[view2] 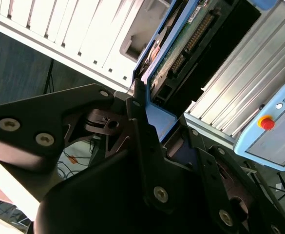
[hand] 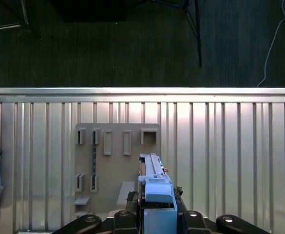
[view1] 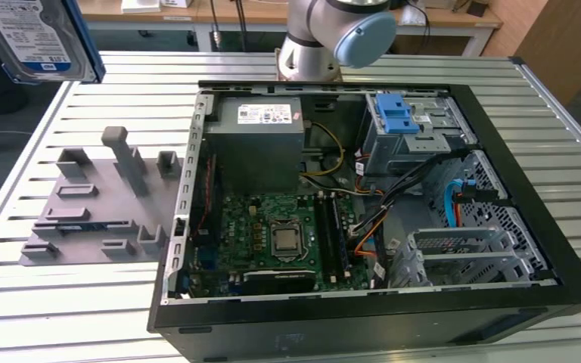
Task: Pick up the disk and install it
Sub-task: 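Pick up the disk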
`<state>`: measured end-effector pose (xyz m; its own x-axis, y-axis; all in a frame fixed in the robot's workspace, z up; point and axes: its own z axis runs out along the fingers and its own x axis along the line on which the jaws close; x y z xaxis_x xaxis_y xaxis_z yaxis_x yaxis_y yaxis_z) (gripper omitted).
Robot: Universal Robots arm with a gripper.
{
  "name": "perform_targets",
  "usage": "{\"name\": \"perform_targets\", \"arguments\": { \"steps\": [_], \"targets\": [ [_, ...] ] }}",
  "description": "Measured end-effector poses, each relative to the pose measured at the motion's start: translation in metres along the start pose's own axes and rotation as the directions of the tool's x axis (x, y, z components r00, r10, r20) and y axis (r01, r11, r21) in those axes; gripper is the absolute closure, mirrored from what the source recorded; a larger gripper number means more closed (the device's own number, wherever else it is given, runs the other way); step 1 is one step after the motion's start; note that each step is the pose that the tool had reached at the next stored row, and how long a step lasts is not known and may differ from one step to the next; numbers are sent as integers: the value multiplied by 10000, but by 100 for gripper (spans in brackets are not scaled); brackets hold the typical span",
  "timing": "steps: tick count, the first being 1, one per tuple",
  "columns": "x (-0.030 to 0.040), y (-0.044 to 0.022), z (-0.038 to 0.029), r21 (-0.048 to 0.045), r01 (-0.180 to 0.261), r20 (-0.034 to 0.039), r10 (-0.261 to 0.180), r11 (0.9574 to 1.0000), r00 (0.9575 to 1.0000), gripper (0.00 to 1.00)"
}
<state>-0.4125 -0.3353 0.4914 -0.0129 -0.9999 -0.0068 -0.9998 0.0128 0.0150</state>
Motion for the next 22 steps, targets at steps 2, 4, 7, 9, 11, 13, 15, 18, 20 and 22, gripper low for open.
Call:
{"name": "perform_targets", "arguments": {
  "steps": [2,4,7,9,11,13,15,18,20,22],
  "targets": [
    [23,-19,0,0,0,0,0,10000,10000,64],
    [36,-38,-1,0,0,0,0,10000,10000,64],
    [45,-97,-2,-1,0,0,0,10000,10000,64],
    [47,-132,-2,0,0,0,0,10000,10000,64],
    [50,-193,-3,1,0,0,0,10000,10000,64],
    [51,-230,-4,0,-1,0,1,10000,10000,64],
    [53,-264,-4,0,-1,0,1,10000,10000,64],
    [57,-319,-5,0,-1,0,1,10000,10000,64],
    [61,-357,-6,0,-1,0,1,10000,10000,64],
    [63,-394,-6,0,-1,0,1,10000,10000,64]
  ]
}}
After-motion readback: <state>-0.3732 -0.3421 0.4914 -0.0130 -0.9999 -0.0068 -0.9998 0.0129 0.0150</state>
